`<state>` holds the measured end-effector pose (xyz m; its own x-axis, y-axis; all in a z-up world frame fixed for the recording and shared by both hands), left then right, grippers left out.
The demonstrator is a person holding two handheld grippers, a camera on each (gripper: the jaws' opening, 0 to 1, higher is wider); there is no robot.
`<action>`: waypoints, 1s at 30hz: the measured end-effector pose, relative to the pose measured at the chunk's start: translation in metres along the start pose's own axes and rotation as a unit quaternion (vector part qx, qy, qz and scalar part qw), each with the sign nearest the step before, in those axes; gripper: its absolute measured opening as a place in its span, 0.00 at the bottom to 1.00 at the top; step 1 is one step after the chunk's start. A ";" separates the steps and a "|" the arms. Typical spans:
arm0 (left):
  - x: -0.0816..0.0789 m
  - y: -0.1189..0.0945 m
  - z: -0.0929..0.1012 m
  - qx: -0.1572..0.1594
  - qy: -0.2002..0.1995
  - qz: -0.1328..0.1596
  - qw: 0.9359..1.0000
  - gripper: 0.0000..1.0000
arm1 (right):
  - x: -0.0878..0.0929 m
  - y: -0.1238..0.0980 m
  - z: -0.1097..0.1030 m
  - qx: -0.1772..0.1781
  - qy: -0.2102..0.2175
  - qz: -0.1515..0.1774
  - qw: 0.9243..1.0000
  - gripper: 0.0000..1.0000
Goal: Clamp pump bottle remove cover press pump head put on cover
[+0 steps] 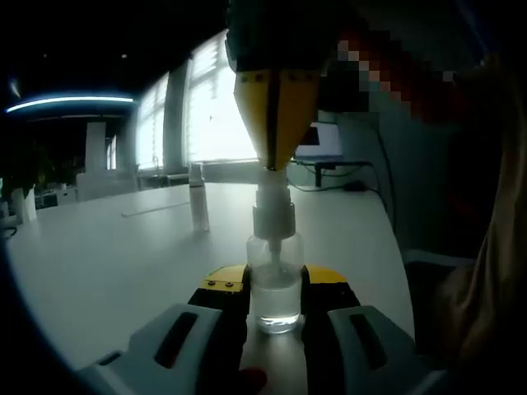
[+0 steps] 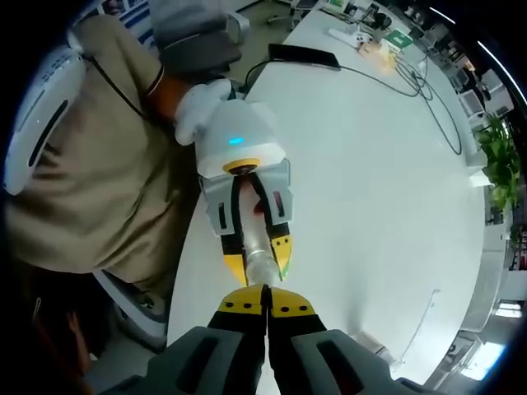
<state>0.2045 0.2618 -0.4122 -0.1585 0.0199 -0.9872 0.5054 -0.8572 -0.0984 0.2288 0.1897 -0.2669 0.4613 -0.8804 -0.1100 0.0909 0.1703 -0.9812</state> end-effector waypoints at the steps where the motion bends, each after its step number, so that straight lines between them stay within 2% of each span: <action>1: 0.000 0.000 0.000 0.000 0.001 0.000 1.000 0.15 | -0.001 0.000 0.000 0.001 -0.001 -0.002 1.000 0.00; 14: 0.000 0.000 0.000 -0.001 0.001 -0.001 1.000 0.15 | -0.005 0.003 0.000 -0.005 -0.012 -0.022 1.000 0.00; 30: 0.000 0.000 -0.001 -0.001 0.002 -0.001 1.000 0.15 | -0.004 0.003 0.000 -0.005 -0.011 -0.020 1.000 0.00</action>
<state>0.2052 0.2620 -0.4126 -0.1552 0.0236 -0.9876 0.5067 -0.8563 -0.1001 0.2268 0.1939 -0.2692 0.4761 -0.8768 -0.0678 0.1007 0.1310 -0.9863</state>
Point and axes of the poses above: the point that each gripper's makers call its tool centre point, and the gripper's own axes: y roughly forward along the fingers, z roughly to its right, x roughly out of its underside, the point moved 10 cm from there along -y, roughly backward along the fingers, and after that the axes turned 10 degrees about -y, right-handed, at the moved point
